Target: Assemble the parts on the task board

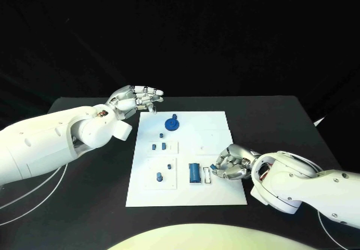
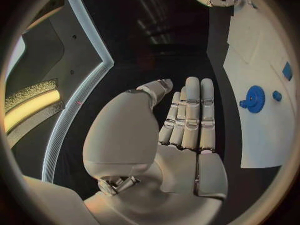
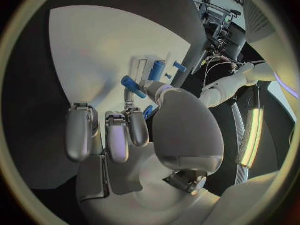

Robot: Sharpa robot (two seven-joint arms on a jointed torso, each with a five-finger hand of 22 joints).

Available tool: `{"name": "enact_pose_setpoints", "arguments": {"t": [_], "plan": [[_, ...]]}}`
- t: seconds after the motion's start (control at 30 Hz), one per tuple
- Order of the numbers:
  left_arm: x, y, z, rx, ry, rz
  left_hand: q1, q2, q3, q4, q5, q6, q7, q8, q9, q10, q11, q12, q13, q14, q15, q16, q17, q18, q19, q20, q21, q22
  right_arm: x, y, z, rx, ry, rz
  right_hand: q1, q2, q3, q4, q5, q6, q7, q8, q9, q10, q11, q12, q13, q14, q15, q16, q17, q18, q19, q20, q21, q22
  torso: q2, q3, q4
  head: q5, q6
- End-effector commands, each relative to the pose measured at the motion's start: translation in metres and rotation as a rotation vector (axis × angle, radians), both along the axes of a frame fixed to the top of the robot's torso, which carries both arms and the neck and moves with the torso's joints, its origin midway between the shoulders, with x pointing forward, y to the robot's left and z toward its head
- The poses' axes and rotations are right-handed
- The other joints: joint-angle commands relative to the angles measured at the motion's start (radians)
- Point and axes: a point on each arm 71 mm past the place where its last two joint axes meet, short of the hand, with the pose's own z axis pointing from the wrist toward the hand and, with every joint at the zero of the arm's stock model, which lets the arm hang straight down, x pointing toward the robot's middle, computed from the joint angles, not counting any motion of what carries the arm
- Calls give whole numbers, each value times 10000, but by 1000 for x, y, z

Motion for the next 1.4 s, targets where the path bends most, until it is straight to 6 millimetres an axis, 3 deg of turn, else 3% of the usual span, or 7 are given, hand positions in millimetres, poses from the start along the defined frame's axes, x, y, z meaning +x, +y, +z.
{"name": "enact_pose_setpoints", "arguments": {"t": [0.03,0.13,0.17,0.23,1.13,1.4], "plan": [[-1,-3,1,-129,10,-244,49,52,46,-7,-20,-64,251,54,-13,-87,-16,43,-14,-53,1,-32,-11,62,77,-2,-37,-6,-1,4,-5,77,437,23,-315,-4,-136,141,-217,89,-27,-93,-74,3,83,-83,1337,878,45,24,2047,-76,324,30,-71,2018,5,3,8,7,-12],[-1,-3,1,-121,12,-246,49,52,46,-7,-20,-64,251,54,-13,-87,-16,43,-14,-53,1,-32,-11,62,77,-2,-37,-6,-1,8,-9,-6,599,100,-735,48,-267,351,-749,146,-16,-159,-125,-3,97,-99,1332,874,56,15,2028,-70,315,41,-108,2010,5,0,-1,18,-15],[-1,-3,1,-120,13,-246,51,54,47,-6,-21,-65,254,55,-14,-89,-14,43,-15,-55,3,-34,-12,61,78,-3,-36,-5,-1,9,-10,-19,629,112,-1058,143,-360,573,-1153,185,-7,-188,-149,6,110,-87,1340,878,66,21,2042,-70,314,53,-115,2009,6,0,-1,33,-4],[-1,-3,1,-121,16,-254,1,67,32,43,-30,-70,266,59,-17,-95,-1,46,-18,-57,16,-35,-14,54,77,3,-43,-8,-1,12,-12,-39,675,131,-1171,186,-393,612,-1389,204,-10,-203,-159,9,108,-83,1344,876,66,18,2035,-68,315,52,-118,2008,6,7,-3,42,-21],[-2,-3,0,-114,122,-378,-94,89,5,147,-41,-84,271,67,-25,-115,9,50,-26,-61,33,-32,-15,48,71,17,-76,-25,1,22,-18,-344,625,431,-1288,217,-441,581,-1461,455,-114,-53,-96,12,27,-93,1339,871,10,7,2011,-59,309,23,-150,2002,-3,8,-8,77,-72],[-2,-3,0,-86,155,-363,-109,92,0,169,-43,-88,270,70,-27,-120,8,53,-28,-63,35,-31,-15,49,69,21,-88,-31,1,25,-18,-283,573,497,-1750,-22,-764,789,-1864,422,-89,-49,-94,-2,44,-123,1326,869,13,-1,1997,-58,302,9,-184,1995,-4,5,-4,81,-82]]}}
